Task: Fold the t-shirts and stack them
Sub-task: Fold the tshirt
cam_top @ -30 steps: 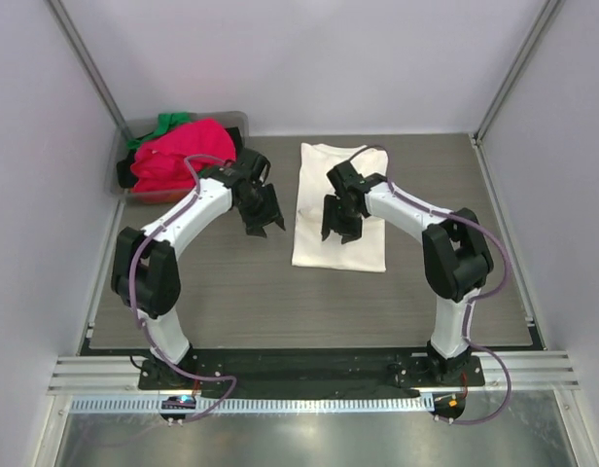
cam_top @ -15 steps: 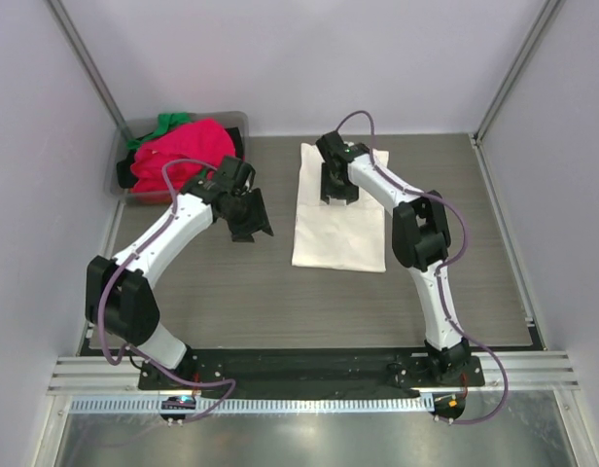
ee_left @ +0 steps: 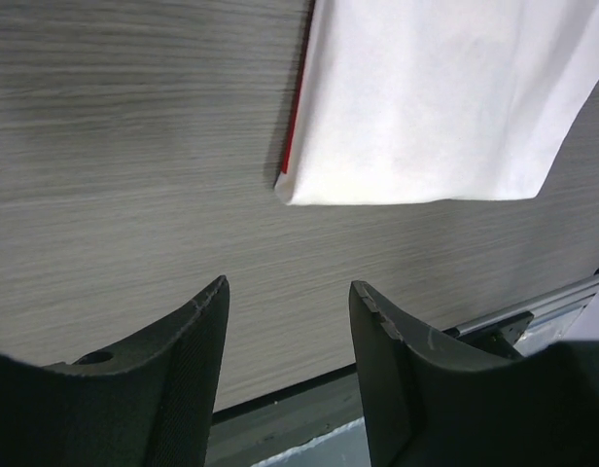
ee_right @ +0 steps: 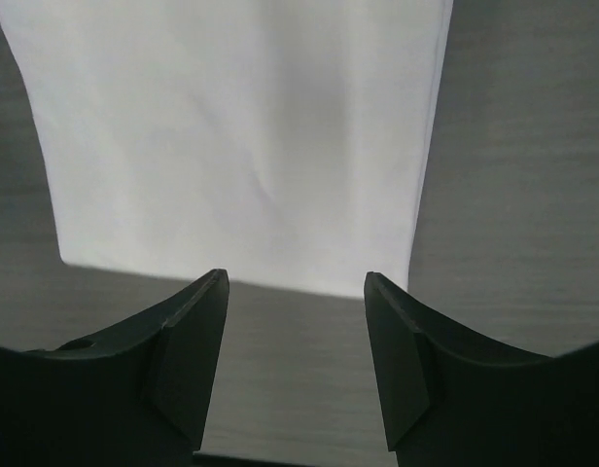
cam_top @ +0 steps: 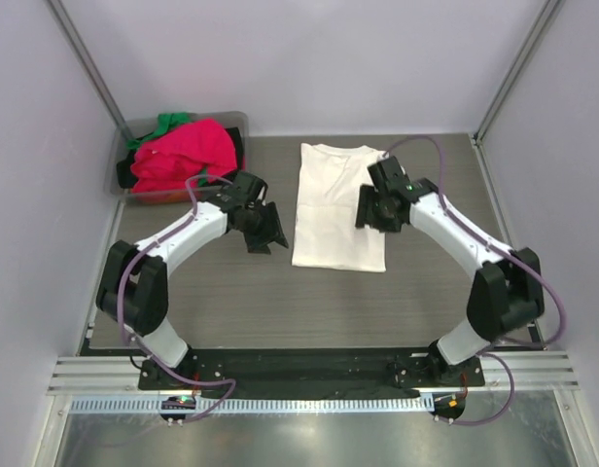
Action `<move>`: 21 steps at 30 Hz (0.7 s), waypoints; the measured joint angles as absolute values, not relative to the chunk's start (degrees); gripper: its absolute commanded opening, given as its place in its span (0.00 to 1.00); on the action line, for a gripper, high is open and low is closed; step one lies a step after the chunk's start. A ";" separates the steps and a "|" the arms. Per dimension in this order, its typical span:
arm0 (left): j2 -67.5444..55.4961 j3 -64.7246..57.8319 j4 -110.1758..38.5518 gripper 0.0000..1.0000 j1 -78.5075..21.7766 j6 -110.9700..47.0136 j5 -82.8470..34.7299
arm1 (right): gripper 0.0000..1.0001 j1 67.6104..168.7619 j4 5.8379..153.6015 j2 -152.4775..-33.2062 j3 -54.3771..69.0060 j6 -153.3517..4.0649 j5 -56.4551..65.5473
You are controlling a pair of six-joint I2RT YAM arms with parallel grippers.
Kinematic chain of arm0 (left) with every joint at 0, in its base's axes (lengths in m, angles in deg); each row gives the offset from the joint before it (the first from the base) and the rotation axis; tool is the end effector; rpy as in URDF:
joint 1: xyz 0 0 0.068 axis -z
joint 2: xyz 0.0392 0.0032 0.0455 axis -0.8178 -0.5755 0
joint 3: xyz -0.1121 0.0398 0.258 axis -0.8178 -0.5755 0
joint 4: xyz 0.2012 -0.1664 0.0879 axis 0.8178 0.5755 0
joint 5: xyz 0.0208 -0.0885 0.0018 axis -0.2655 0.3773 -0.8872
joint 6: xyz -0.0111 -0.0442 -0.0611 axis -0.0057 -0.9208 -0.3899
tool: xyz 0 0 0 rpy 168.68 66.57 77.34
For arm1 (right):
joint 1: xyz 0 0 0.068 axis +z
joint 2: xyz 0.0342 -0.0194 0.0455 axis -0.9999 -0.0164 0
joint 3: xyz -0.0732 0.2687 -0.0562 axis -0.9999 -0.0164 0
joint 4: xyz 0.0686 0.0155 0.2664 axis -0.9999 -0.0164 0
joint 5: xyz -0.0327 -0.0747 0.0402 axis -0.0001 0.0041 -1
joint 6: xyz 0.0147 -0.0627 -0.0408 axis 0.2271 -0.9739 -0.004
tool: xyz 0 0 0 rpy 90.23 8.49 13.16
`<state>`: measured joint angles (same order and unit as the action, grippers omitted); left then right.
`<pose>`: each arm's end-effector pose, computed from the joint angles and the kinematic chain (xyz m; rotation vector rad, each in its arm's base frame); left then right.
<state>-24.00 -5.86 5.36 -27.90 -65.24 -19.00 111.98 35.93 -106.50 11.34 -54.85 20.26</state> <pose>0.3152 -0.1771 0.2179 -0.3585 2.7925 -0.6669 0.3529 0.1394 0.2598 0.1336 2.5944 0.1306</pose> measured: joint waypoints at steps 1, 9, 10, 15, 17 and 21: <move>-24.74 -5.86 4.46 0.56 -27.45 -65.26 -18.78 | 0.64 111.93 37.31 -103.02 6.42 -54.26 18.78; -28.81 -7.72 -3.12 0.63 -24.17 -66.81 -18.08 | 0.59 105.75 42.25 -93.12 -17.93 -52.66 8.74; -29.47 -7.72 -3.86 0.63 -23.88 -66.88 -18.10 | 0.59 104.37 43.19 -93.12 -19.24 -52.77 7.85; -32.66 -7.72 -5.39 0.60 -22.92 -67.05 -18.19 | 0.56 99.74 47.96 -93.80 -21.97 -53.51 3.80; -33.49 -8.02 -5.98 0.59 -22.59 -67.34 -18.32 | 0.55 99.56 50.03 -94.50 -22.47 -53.56 2.54; -34.10 -8.81 -6.66 0.55 -22.24 -67.99 -18.58 | 0.51 99.54 53.68 -96.16 -24.27 -53.54 0.33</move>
<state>-34.10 -8.81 -6.66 -22.24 -67.99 -18.58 99.54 53.68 -96.16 -24.27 -53.54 0.33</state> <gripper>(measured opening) 0.573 0.539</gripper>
